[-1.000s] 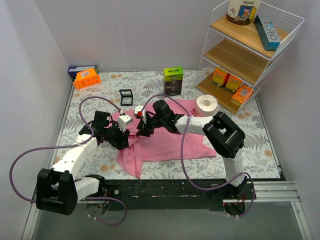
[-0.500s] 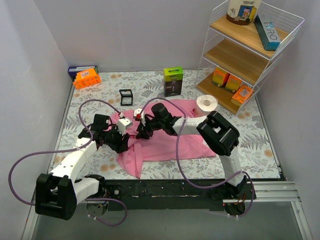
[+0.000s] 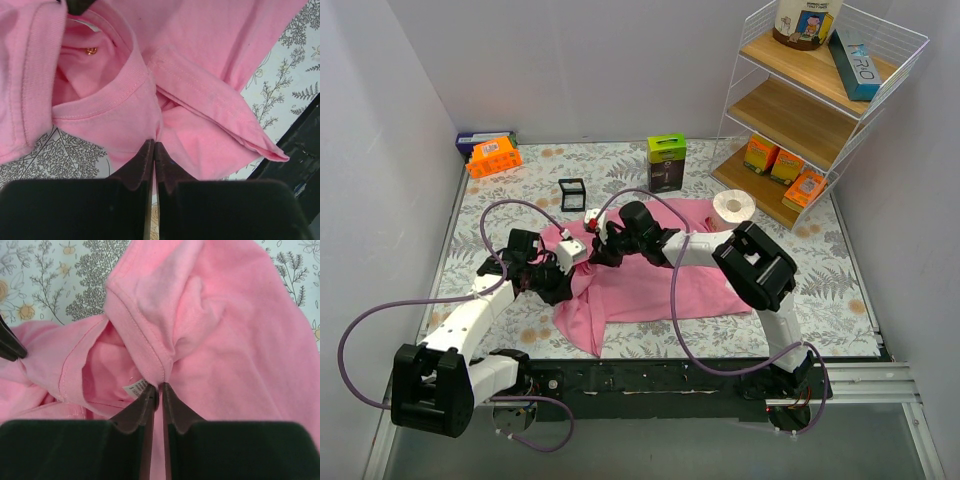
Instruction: Remove the brooch from the garment
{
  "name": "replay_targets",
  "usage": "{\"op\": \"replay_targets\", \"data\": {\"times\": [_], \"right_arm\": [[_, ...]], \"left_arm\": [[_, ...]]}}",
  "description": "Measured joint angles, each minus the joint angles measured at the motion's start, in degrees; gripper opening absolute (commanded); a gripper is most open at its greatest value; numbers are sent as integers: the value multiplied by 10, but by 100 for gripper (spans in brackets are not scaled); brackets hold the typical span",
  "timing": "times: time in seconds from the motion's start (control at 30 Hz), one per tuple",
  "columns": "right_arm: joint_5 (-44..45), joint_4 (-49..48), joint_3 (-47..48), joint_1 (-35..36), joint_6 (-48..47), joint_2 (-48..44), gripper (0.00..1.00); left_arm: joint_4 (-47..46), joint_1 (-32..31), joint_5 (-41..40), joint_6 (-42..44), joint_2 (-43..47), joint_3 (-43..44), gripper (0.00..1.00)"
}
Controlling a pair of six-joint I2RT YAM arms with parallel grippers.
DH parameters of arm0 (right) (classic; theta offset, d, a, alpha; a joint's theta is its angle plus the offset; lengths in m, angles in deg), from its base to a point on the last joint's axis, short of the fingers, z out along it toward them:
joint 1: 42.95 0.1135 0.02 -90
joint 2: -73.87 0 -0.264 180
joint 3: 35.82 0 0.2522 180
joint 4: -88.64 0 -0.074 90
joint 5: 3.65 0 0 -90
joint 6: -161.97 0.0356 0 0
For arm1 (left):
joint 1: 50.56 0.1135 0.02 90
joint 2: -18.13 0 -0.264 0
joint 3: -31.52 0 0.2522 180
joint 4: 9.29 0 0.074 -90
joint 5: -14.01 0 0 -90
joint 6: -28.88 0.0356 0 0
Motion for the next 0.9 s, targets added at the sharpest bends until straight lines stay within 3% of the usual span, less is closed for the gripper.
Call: {"op": "replay_targets", "data": {"times": [0.13,0.17,0.3,0.33,0.6,0.9], "right_arm": [[-13,18,16,-10,21,0,10],[-18,24,17,-14,24,0,9],[-39,54,17,-29,50,0,7],[-44,62,17,-33,58,0,6],[-96,96,12,-83,129,-2,7],[-114,95,-26,-93,173,-28,8]], "left_arm": [[5,0,13,15,-7,0,2],[6,0,15,17,-10,0,15],[9,0,20,23,-12,0,48],[8,0,22,24,-8,-1,50],[-26,-64,1,11,79,-31,53],[-152,-148,-65,-27,10,-42,48]]}}
